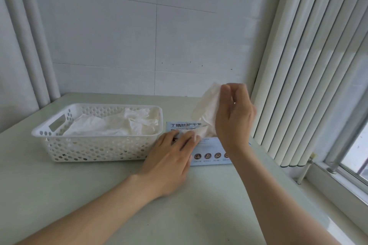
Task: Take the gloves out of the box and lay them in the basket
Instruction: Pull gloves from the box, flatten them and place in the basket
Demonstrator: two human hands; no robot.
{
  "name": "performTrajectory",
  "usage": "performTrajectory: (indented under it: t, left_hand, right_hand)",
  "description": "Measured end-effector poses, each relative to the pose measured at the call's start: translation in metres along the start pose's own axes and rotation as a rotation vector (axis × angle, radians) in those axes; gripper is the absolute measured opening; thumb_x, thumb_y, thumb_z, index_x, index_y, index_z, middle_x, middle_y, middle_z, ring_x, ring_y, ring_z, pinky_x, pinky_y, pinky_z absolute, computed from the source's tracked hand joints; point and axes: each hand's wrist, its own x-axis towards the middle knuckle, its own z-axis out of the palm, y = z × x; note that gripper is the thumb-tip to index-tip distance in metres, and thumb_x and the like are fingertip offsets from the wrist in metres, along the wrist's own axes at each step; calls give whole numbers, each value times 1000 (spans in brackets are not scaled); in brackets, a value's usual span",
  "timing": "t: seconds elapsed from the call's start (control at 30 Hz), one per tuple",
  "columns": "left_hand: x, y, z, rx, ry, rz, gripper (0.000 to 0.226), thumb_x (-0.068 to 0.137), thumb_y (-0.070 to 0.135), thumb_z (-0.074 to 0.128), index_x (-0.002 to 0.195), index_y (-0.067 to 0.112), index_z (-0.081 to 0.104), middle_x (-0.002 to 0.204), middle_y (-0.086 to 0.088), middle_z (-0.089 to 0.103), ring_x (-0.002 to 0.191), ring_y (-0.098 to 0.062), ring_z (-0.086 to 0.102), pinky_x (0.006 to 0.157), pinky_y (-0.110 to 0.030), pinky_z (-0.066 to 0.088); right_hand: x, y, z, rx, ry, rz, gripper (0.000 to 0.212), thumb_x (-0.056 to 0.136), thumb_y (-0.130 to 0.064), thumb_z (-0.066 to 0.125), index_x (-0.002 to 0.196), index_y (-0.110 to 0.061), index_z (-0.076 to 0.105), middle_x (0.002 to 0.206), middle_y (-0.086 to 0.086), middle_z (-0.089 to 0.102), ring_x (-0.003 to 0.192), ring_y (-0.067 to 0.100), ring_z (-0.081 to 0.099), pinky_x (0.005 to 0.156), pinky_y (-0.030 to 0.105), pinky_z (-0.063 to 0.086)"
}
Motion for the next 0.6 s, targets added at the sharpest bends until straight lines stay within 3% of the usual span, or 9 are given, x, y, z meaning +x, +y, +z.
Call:
performTrajectory:
  t: [0.07, 0.13, 0.23, 0.3, 0.37, 0.43, 0.6]
  left_hand:
    - [1, 0, -2, -88, 21, -5, 47, 103, 38, 33, 146, 21, 42, 151, 4, 44, 139, -27, 42, 114, -42, 39]
    - [3, 1, -10, -267, 57, -39, 40, 104, 41, 39, 137, 20, 46, 141, 5, 48, 134, -21, 43, 112, -36, 38]
    - [10, 4, -31, -585, 178, -138, 26, 102, 44, 48, 114, 21, 52, 115, 10, 53, 112, -14, 53, 96, -31, 45]
    - [15, 6, -47, -795, 273, -224, 26, 101, 46, 53, 109, 21, 54, 103, 10, 60, 102, -13, 61, 88, -31, 49]
    - [20, 7, -60, -930, 316, -315, 31, 98, 52, 57, 109, 24, 55, 97, 12, 65, 95, -12, 65, 82, -23, 51]
    - [25, 5, -67, -992, 309, -393, 32, 98, 57, 61, 108, 27, 60, 98, 15, 68, 91, -11, 68, 79, -24, 53]
    - [32, -8, -64, -975, 369, -417, 10, 103, 28, 64, 97, 21, 70, 92, 10, 74, 89, -10, 70, 79, -30, 55]
  right_hand:
    - [1, -8, 1, 27, -27, 47, 28, 107, -23, 61, 83, -9, 63, 54, 0, 45, 52, 22, 39, 55, 25, 34]
    - [-2, -12, 5, 26, -80, 117, 30, 103, -24, 68, 75, -14, 65, 52, 8, 44, 54, 28, 42, 55, 20, 32]
    - [-6, -13, 9, -11, -145, 224, 28, 100, -34, 70, 75, -22, 69, 59, 2, 59, 51, 20, 49, 65, 28, 43]
    - [-7, -15, 9, 19, -169, 326, 26, 99, -37, 70, 78, -23, 70, 56, -1, 62, 47, 11, 50, 62, 31, 47]
    - [-7, -19, 8, 98, -206, 444, 25, 98, -37, 70, 81, -19, 71, 52, -4, 60, 47, 12, 49, 56, 31, 45]
    - [-6, -22, 6, 235, -285, 585, 27, 97, -35, 71, 84, -11, 70, 60, 1, 65, 52, 17, 51, 55, 30, 43]
    - [-7, -24, 5, 373, -468, 653, 26, 97, -26, 72, 83, -5, 64, 75, 8, 69, 67, 21, 61, 61, 33, 49]
